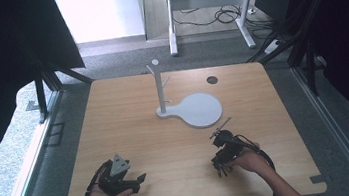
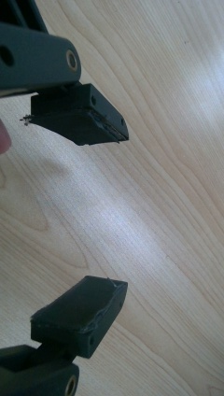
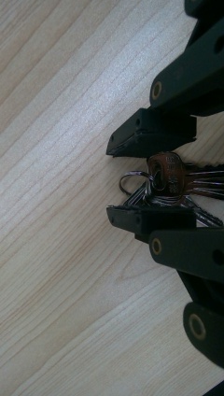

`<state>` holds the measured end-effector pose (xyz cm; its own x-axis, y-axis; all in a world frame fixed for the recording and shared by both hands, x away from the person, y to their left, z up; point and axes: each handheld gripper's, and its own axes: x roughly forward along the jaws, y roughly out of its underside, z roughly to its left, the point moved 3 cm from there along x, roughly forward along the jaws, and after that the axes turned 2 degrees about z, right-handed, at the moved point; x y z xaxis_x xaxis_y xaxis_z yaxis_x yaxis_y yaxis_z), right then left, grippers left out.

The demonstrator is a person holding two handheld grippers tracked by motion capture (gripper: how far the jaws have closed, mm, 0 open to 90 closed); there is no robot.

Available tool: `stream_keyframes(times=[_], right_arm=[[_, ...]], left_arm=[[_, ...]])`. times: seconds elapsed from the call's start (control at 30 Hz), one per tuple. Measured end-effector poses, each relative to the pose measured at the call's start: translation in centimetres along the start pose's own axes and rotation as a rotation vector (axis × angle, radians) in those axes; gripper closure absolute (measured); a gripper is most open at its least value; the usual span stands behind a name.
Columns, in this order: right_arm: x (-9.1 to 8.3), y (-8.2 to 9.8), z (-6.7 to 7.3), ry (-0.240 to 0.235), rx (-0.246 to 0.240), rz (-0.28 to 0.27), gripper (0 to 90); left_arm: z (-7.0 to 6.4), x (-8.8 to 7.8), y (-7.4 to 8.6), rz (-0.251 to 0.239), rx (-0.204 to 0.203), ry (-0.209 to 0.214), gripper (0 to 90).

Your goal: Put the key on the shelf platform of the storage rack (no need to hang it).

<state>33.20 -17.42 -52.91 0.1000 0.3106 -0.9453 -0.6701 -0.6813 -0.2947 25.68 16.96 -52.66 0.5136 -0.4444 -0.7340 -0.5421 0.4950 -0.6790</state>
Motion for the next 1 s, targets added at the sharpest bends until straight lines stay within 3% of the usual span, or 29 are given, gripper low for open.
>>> stream_keyframes(times=[0.47, 1.0], right_arm=[[-0.1, -0.2, 1.1, -0.023, -0.026, 0.013, 70.3], [0.1, -0.4, 0.9, -0.024, -0.02, 0.039, 83.5]], left_arm=[[-0.1, 0.0, 0.0, 0.001, 0.003, -0.001, 24.0], [-0.1, 0.0, 0.0, 0.002, 0.004, 0.0, 24.0]])
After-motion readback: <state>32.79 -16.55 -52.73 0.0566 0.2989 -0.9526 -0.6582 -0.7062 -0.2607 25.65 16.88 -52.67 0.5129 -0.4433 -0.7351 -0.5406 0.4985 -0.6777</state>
